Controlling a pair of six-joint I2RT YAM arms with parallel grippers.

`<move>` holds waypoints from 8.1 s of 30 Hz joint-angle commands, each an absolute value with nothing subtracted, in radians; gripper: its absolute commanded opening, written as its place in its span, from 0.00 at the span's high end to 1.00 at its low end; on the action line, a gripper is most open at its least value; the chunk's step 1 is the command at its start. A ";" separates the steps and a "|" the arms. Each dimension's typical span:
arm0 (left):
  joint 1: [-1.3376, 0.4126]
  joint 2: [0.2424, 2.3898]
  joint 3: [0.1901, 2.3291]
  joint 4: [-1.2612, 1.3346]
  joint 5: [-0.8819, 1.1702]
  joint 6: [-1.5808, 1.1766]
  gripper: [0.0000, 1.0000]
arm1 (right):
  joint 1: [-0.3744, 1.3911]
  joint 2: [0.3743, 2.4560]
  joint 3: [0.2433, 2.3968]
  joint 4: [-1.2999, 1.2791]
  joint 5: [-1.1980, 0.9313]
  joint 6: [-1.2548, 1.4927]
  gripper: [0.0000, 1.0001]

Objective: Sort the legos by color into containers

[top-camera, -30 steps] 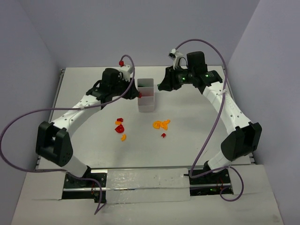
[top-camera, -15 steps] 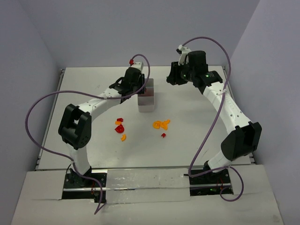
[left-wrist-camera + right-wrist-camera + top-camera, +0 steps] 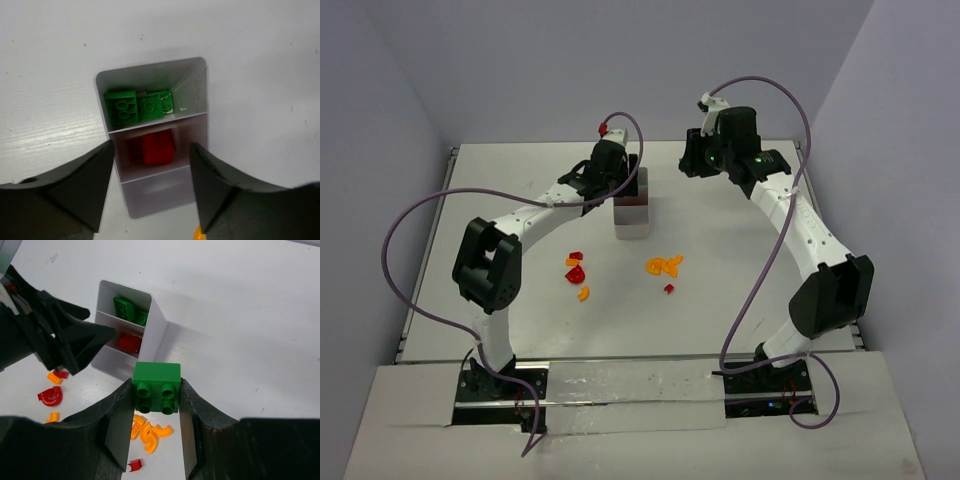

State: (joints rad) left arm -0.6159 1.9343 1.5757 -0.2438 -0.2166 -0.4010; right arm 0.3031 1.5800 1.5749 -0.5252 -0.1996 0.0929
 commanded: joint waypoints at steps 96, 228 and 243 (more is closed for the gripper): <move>-0.258 1.721 1.184 -0.571 0.650 0.702 0.33 | 0.330 1.557 1.472 -0.534 0.066 0.071 0.00; -0.414 1.597 1.052 -0.618 0.297 0.315 0.55 | 0.258 1.572 1.388 -0.614 -0.071 0.027 0.00; -0.388 1.671 1.089 -0.583 0.265 0.325 0.52 | 0.258 1.594 1.399 -0.619 -0.083 0.032 0.00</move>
State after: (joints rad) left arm -0.3934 1.6524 1.0516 -0.6157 0.2705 0.3209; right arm 0.2638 1.6001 1.3819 -0.6151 -0.0734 0.0284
